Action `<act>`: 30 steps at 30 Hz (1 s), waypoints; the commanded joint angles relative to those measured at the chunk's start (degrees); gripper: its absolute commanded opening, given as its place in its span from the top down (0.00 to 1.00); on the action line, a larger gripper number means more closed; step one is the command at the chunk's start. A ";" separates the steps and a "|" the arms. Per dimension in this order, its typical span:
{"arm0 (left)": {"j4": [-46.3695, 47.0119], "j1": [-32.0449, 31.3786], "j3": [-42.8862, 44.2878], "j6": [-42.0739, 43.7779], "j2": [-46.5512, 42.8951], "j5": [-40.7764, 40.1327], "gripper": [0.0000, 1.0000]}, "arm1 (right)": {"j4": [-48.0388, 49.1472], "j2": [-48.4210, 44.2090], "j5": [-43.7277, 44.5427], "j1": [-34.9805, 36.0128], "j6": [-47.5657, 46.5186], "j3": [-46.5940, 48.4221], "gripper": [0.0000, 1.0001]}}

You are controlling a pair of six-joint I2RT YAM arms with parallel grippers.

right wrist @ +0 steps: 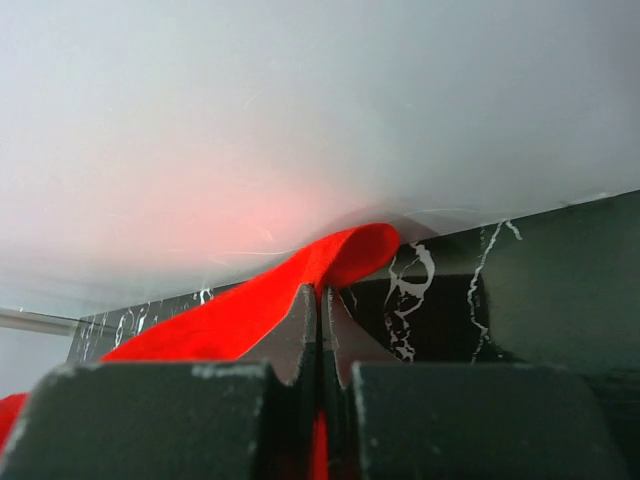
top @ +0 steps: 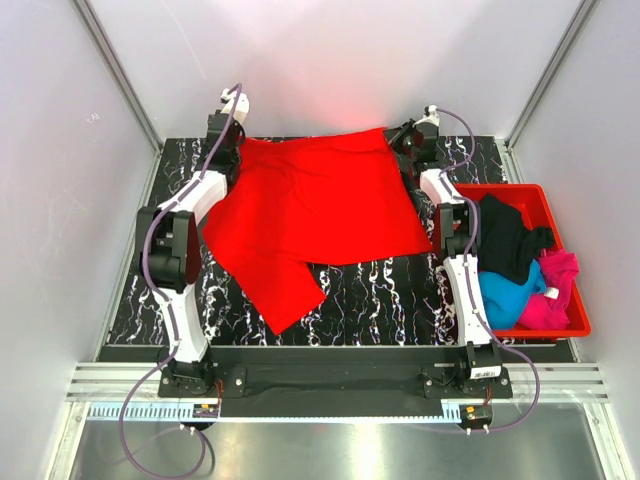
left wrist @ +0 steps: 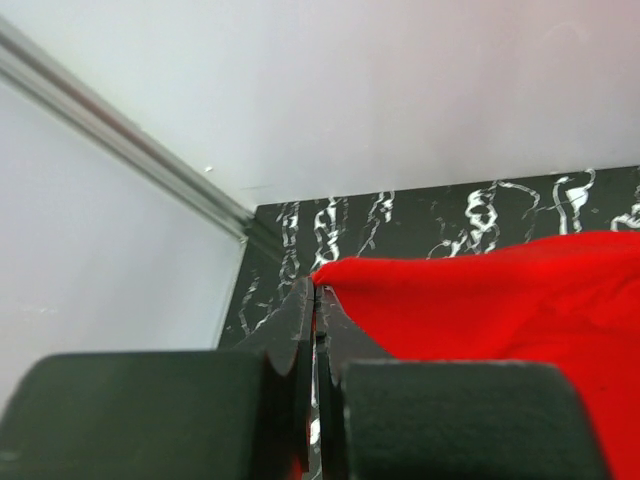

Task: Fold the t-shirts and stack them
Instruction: Fold the tshirt

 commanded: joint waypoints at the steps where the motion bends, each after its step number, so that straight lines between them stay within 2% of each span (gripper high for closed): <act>1: 2.86 -0.19 -1.82 2.22 -4.25 -3.45 1.00 | 5.12 -6.35 -1.38 -0.82 -2.01 -1.65 1.00; 12: 1.02 0.87 -1.82 1.61 -6.89 -3.81 1.00 | 9.34 -8.81 -4.19 -2.13 -1.93 -6.58 1.00; 18: 0.76 0.87 -6.29 2.22 -11.10 -4.69 1.00 | 13.12 -11.36 -4.81 -2.14 -1.40 -14.22 1.00; 30: -3.37 0.87 -11.22 1.78 -15.94 -4.95 1.00 | 14.79 -13.65 -8.06 -2.31 -1.13 -18.53 1.00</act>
